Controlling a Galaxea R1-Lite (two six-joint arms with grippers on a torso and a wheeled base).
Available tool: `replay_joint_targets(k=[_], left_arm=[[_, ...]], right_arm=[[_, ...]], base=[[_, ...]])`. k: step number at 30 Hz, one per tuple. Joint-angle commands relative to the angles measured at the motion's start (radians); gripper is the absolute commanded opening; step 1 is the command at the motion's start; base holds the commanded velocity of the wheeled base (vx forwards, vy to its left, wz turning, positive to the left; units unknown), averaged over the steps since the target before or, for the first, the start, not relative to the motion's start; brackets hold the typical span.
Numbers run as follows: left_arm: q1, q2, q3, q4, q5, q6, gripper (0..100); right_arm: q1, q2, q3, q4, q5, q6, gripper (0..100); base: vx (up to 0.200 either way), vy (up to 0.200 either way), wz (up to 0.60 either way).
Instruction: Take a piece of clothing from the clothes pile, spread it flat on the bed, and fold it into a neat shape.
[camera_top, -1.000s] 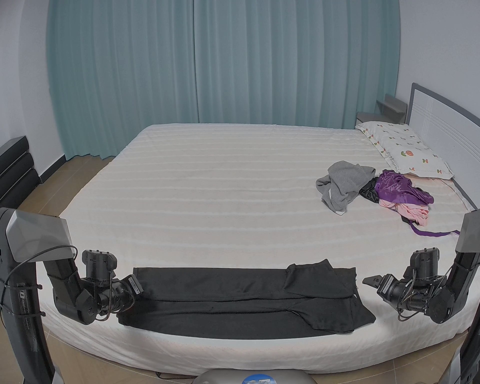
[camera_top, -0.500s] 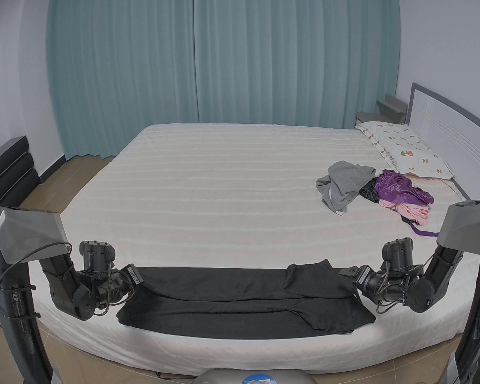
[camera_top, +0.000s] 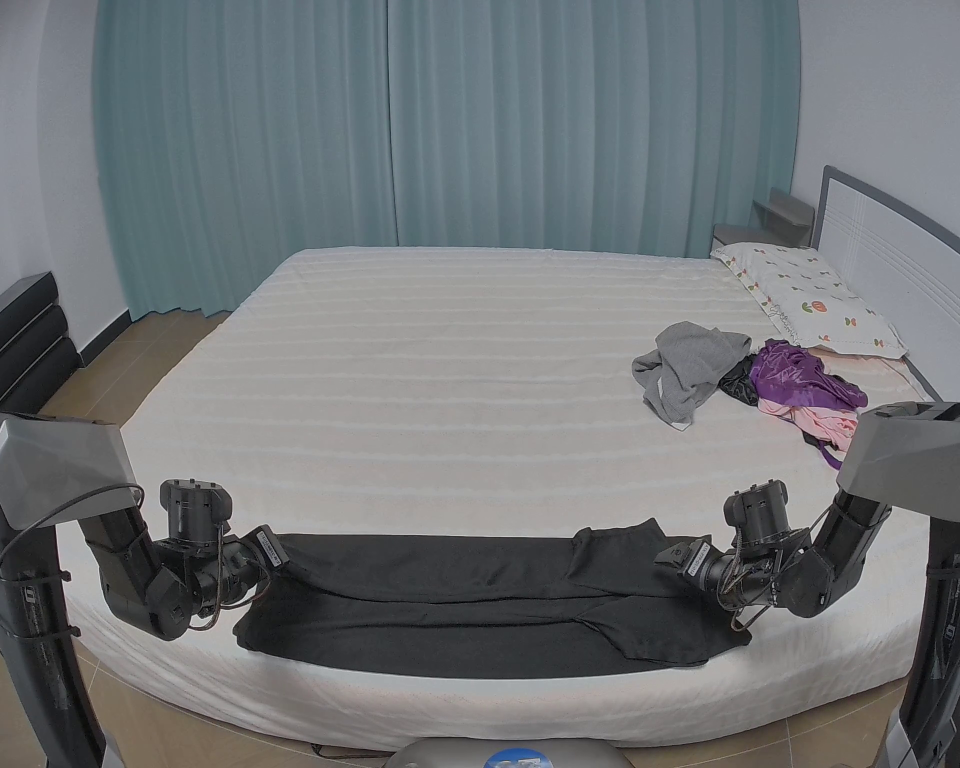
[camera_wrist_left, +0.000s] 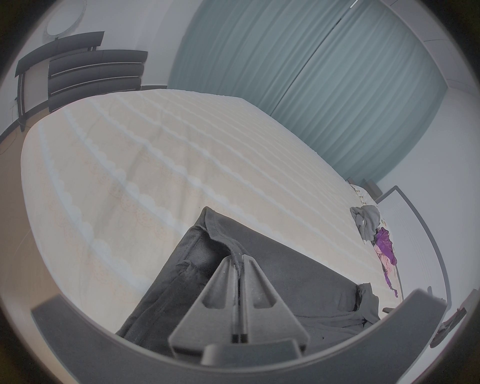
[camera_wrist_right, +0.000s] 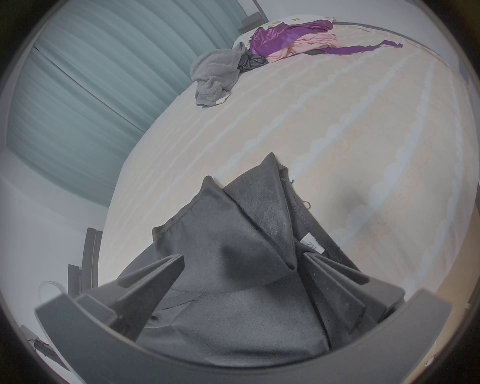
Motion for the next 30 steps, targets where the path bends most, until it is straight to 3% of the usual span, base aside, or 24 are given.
replay_joint_targets(k=[1, 2, 3, 8, 30], left_arm=[[0.003, -0.001, 0.003, -0.001, 0.001, 0.000, 0], [0.004, -0.001, 0.003, -0.001, 0.001, 0.000, 0], [0.004, -0.001, 0.004, -0.001, 0.001, 0.000, 0], [0.009, -0.003, 0.010, -0.001, 0.002, 0.000, 0], [0.035, -0.017, 0.015, -0.001, 0.002, 0.000, 0]], right_arm=[[-0.001, 0.024, -0.024, 0.010, -0.001, 0.000, 100], [-0.001, 0.026, -0.027, 0.013, -0.001, 0.000, 100], [-0.001, 0.028, -0.029, 0.013, -0.003, 0.000, 0], [-0.008, 0.003, -0.025, 0.016, -0.049, -0.002, 0], [-0.014, -0.017, -0.015, 0.033, -0.039, -0.003, 0]], base=[[0.000, 0.000, 0.00], [0.000, 0.000, 0.00], [0.000, 0.000, 0.00], [0.000, 0.000, 0.00], [0.000, 0.000, 0.00]])
